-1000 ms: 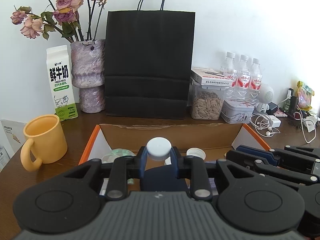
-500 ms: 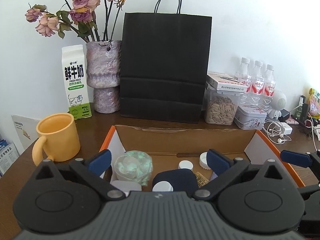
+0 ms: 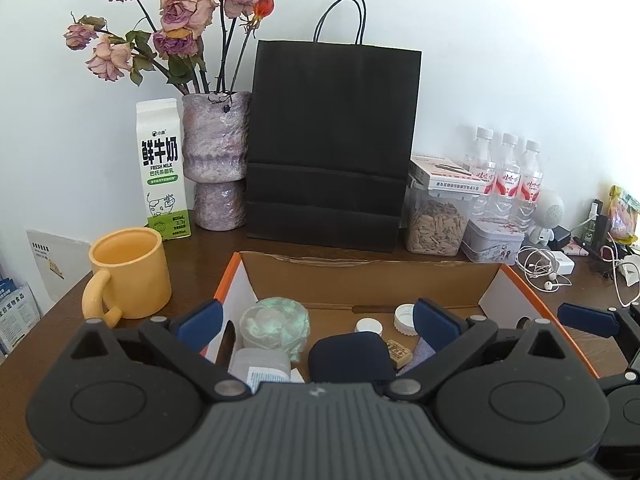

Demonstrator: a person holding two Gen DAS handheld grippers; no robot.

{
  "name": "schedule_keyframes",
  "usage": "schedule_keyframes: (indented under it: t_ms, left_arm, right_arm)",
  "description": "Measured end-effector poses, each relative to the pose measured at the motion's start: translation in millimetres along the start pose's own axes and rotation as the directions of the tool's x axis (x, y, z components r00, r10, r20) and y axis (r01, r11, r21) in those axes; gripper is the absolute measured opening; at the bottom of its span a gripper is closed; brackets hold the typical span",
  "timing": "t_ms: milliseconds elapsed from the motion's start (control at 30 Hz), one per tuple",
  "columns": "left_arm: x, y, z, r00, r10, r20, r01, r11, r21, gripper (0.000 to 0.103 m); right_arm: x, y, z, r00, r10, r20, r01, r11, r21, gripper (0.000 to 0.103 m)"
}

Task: Organize objects
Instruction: 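Move both tools back to the large white cap and braided cable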

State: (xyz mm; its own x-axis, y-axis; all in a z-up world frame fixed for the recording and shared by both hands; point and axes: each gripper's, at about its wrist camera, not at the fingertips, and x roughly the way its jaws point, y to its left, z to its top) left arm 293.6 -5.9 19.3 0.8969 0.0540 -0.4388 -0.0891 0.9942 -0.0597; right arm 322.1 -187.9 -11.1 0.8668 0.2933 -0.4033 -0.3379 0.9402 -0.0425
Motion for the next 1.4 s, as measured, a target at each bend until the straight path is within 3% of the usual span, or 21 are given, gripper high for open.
schedule_keyframes:
  t_ms: [400,867,1400]
  left_arm:
    - [-48,25,-35,0.998,0.027,-0.051,-0.028,1.000,-0.007,0.103]
    - [-107,74,-76,0.987,0.114,-0.117,-0.113,0.994,0.009,0.103]
    - [-132,112,-101,0.973,0.138,-0.183,-0.142,0.990,-0.007,0.103]
  right_arm:
    - [-52,13,-29,1.000,0.004,-0.026,-0.003,1.000,0.010,0.103]
    - [-111,28,-70,0.996,0.006,-0.093,-0.006,1.000,0.000,0.103]
    - [-122,57,-85,0.984,0.065,-0.164,-0.074,0.996,-0.047,0.103]
